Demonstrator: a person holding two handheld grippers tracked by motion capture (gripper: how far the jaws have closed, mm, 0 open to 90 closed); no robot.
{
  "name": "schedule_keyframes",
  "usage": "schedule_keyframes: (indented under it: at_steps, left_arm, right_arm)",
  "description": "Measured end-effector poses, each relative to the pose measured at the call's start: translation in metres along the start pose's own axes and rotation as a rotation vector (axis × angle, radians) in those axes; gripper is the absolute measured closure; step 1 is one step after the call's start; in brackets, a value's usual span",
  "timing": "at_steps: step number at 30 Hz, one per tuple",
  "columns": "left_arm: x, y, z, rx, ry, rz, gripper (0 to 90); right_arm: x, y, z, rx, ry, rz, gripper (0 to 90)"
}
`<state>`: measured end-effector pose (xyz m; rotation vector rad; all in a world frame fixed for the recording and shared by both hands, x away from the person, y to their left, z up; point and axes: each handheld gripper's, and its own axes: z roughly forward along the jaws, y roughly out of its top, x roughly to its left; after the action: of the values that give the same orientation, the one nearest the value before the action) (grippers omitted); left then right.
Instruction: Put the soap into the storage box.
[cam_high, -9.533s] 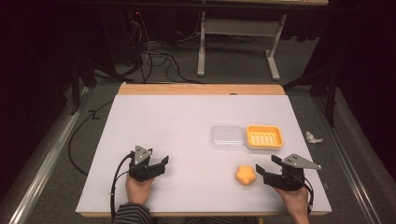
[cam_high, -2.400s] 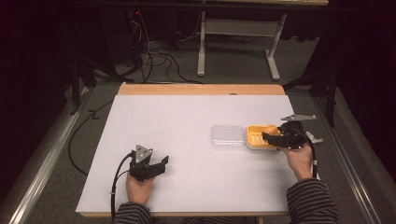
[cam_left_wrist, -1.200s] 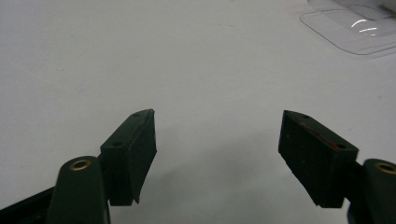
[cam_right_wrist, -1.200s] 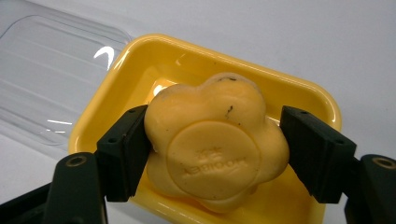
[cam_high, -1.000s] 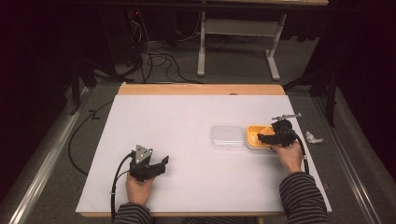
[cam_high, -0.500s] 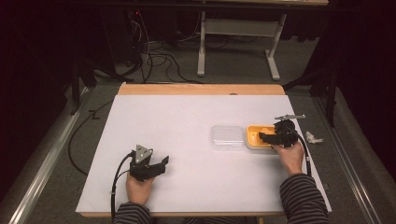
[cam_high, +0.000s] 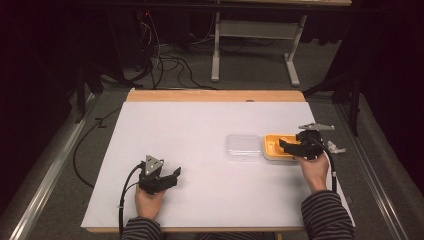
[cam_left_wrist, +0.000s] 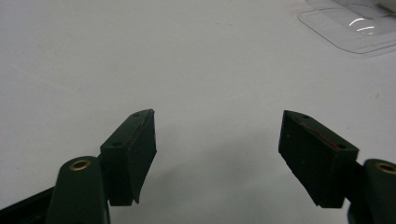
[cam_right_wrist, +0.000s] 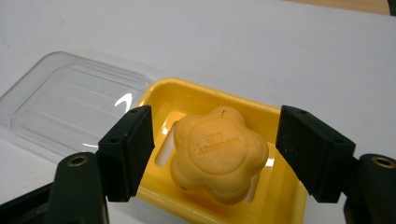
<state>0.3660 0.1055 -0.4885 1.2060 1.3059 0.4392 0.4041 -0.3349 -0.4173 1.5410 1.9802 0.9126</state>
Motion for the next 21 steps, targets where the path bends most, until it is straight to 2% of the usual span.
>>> schedule_keyframes:
  at_steps: [5,7,16,21]
  left_arm:
    - [0.000,0.000,0.000,0.003,0.000,0.008,28.3]
    - [0.000,0.000,0.000,0.002,-0.001,0.002,28.3]
    - [0.000,0.000,0.000,0.003,-0.001,0.000,28.3]
    - [0.000,0.000,0.000,0.002,0.000,-0.001,28.3]
  right_arm:
    - [0.003,0.000,-0.009,-0.026,0.003,-0.009,30.0]
    - [0.003,-0.002,-0.017,-0.058,0.000,-0.001,31.6]
    - [-0.002,-0.012,-0.029,-0.088,0.009,0.019,32.0]
    - [-0.002,-0.015,-0.039,-0.129,0.022,0.025,31.9]
